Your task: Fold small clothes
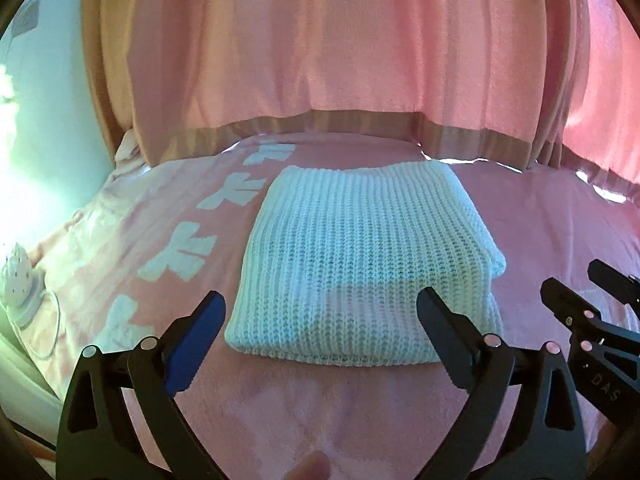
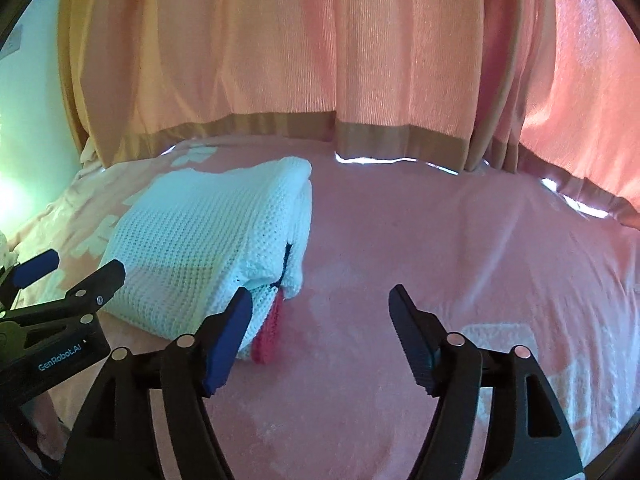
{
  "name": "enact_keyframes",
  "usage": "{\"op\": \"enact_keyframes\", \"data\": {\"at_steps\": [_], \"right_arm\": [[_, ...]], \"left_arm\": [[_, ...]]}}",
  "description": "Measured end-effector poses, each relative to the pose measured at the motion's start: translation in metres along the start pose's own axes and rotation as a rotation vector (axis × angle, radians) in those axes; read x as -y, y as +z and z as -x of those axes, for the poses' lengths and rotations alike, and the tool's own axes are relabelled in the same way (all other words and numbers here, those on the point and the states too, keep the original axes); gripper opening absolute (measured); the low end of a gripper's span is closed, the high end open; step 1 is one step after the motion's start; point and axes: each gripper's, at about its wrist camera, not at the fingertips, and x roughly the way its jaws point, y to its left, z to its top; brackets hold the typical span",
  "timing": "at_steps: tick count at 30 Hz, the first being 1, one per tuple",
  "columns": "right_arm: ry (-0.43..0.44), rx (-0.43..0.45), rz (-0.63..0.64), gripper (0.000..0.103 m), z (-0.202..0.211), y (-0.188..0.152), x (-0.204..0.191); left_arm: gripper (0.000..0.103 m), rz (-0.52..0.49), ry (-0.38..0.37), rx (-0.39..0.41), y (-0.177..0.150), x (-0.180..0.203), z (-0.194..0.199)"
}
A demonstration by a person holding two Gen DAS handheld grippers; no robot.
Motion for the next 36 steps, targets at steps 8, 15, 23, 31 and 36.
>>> {"op": "enact_keyframes", "data": {"at_steps": [8, 15, 23, 31, 36], "right_arm": [[-0.004, 0.014, 0.036, 0.073, 0.007, -0.016, -0.004], [0.002, -0.009, 0.037, 0.073, 0.006, -0.025, -0.002], [0.009, -0.021, 0.037, 0.073, 0.005, -0.030, -0.006], [0.018, -0.029, 0.057, 0.074, 0.003, -0.033, -0.012], [0.023, -0.031, 0.052, 0.074, 0.002, -0.032, -0.011]], "left_arm": [[0.094, -0.022, 0.047, 0.011, -0.021, -0.001, 0.004], [0.094, -0.048, 0.049, -0.006, -0.033, 0.000, 0.004], [0.094, -0.048, 0.050, -0.014, -0.035, 0.002, 0.002], [0.094, -0.038, 0.041, -0.030, -0.036, 0.003, -0.001], [0.094, -0.035, 0.044, -0.031, -0.036, 0.003, -0.002]]}}
